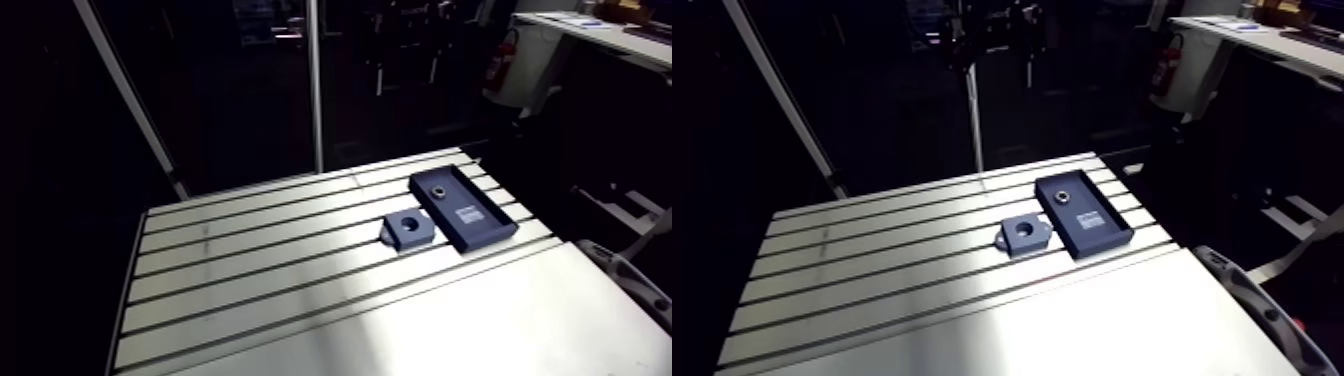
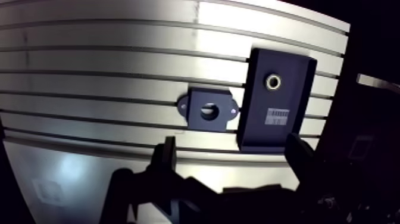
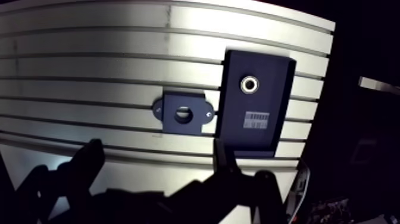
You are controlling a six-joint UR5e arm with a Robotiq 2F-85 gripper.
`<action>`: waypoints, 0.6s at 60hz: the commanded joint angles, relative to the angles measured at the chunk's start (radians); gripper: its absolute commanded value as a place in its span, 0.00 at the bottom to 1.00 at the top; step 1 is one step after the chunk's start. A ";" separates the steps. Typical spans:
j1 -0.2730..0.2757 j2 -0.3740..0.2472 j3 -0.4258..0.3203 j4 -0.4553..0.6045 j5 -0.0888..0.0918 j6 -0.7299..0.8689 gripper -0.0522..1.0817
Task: Pick up the bearing and press it into the housing until flush.
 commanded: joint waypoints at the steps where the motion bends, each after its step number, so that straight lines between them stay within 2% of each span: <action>1: -0.017 0.026 0.024 -0.069 -0.026 -0.035 0.06; 26: -0.085 0.042 0.093 -0.157 -0.018 -0.057 0.06; 36: -0.095 0.055 0.104 -0.182 -0.013 -0.061 0.06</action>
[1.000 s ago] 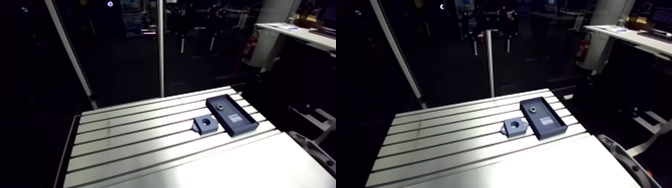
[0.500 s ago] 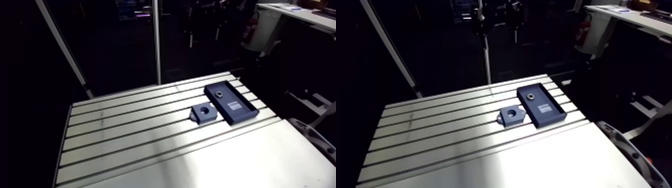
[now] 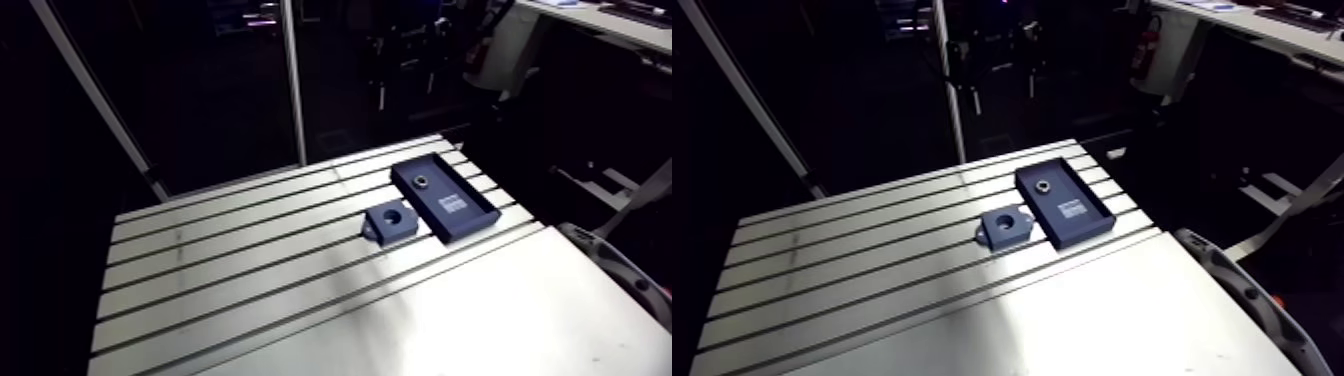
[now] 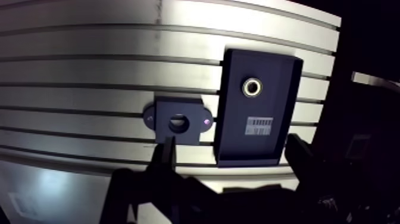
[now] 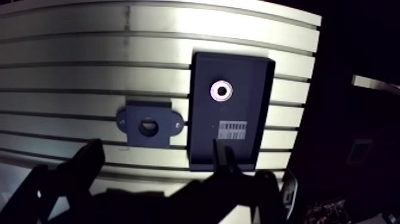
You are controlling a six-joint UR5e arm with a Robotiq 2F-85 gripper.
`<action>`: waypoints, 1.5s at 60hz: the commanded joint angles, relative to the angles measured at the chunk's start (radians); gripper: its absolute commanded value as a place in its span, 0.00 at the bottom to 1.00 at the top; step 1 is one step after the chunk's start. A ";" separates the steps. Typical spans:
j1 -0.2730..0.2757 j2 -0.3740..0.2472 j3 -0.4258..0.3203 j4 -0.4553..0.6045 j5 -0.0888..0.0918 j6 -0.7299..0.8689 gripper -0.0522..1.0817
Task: Pick up the bearing and press it into the housing until flush.
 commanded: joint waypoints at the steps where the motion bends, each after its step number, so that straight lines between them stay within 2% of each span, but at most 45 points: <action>1: -0.022 0.018 0.021 -0.038 0.005 -0.008 0.06; 6: -0.034 0.021 0.027 -0.053 0.008 -0.019 0.06; 11: -0.047 0.030 0.030 -0.070 0.019 -0.024 0.06; 27: -0.074 0.031 0.051 -0.075 0.020 -0.022 0.06; 37: -0.092 0.032 0.079 -0.097 0.031 -0.022 0.06; 73: -0.102 0.108 0.064 -0.155 0.031 -0.019 0.06; 90: -0.119 0.147 0.064 -0.177 0.028 -0.021 0.10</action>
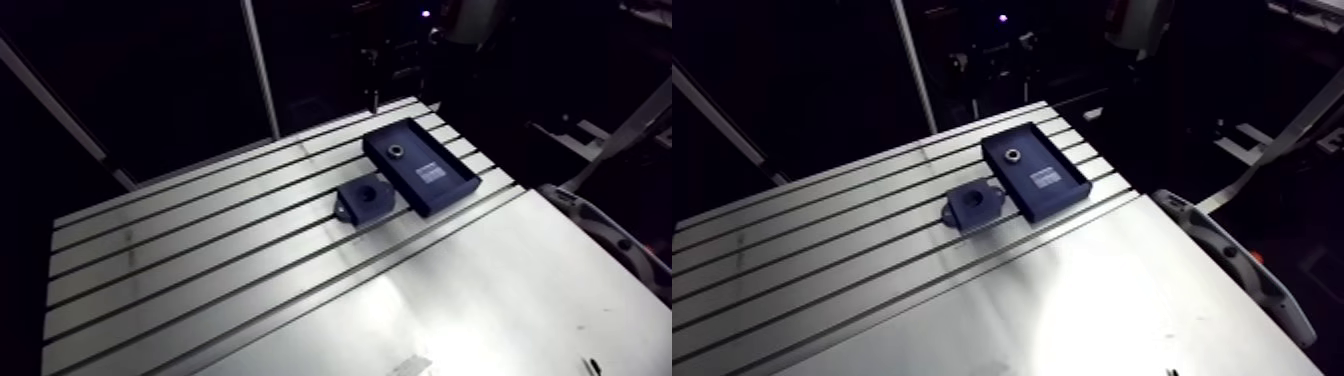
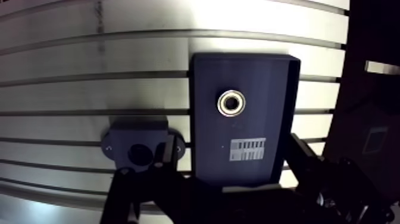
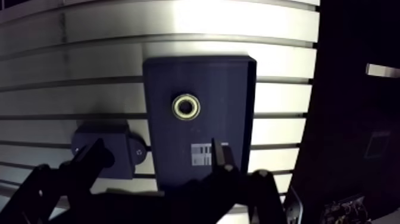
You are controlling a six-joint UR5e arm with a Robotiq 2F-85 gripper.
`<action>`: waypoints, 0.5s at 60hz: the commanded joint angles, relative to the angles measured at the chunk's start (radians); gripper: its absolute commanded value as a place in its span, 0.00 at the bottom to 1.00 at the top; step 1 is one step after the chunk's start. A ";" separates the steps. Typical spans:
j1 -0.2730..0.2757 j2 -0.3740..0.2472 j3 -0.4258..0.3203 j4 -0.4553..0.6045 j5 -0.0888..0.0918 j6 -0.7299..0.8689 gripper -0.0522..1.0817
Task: Pick up the bearing and press it into the housing until flush.
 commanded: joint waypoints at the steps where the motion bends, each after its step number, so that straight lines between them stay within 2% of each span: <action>1: -0.015 0.027 -0.001 -0.014 -0.002 0.000 0.10; 12: -0.030 0.034 0.000 -0.015 -0.001 0.007 0.18; 30: -0.035 0.048 0.008 -0.038 0.001 0.012 0.25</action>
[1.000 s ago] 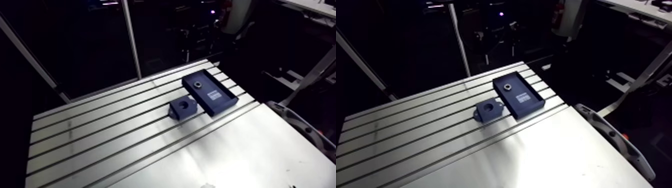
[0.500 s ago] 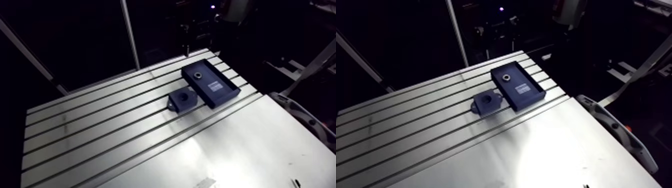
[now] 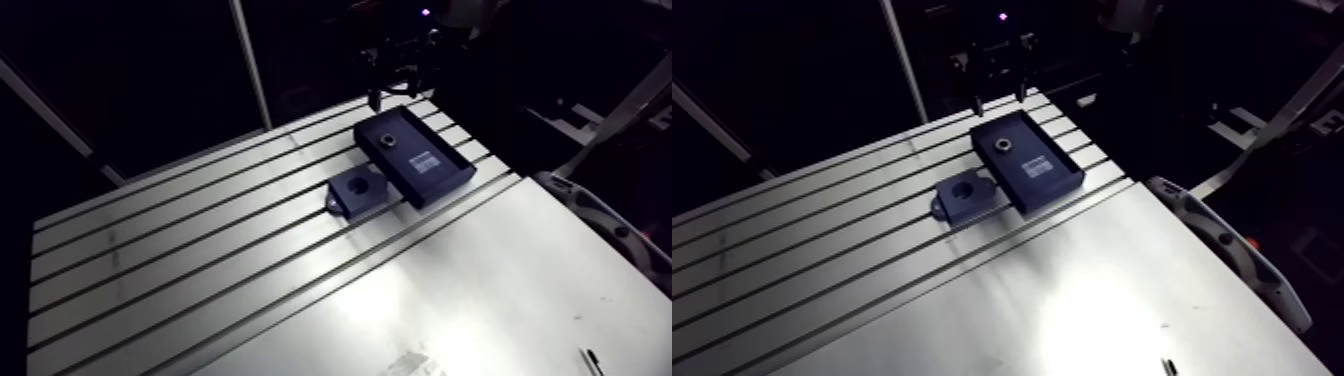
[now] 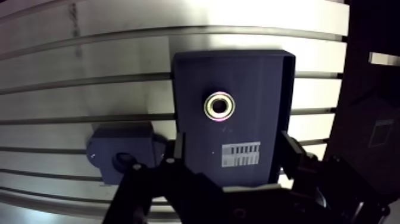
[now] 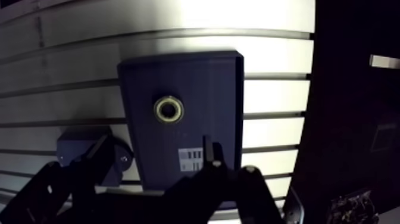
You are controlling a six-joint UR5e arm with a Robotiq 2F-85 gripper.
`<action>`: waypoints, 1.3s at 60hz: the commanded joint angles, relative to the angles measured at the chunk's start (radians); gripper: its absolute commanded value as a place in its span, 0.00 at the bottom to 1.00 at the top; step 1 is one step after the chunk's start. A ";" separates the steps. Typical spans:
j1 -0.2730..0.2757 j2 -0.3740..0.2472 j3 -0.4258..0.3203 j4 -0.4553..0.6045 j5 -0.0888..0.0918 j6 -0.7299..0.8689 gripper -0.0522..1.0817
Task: Pick up the bearing and press it into the housing until flush.
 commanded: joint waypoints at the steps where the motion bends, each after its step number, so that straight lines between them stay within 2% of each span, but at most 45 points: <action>1: -0.003 0.010 0.006 -0.018 0.001 0.004 0.27; 20: -0.001 0.040 0.008 -0.022 0.000 0.008 0.32; 38: 0.002 0.047 0.015 -0.054 0.004 0.011 0.35; 78: 0.002 0.081 0.030 -0.078 -0.001 0.036 0.37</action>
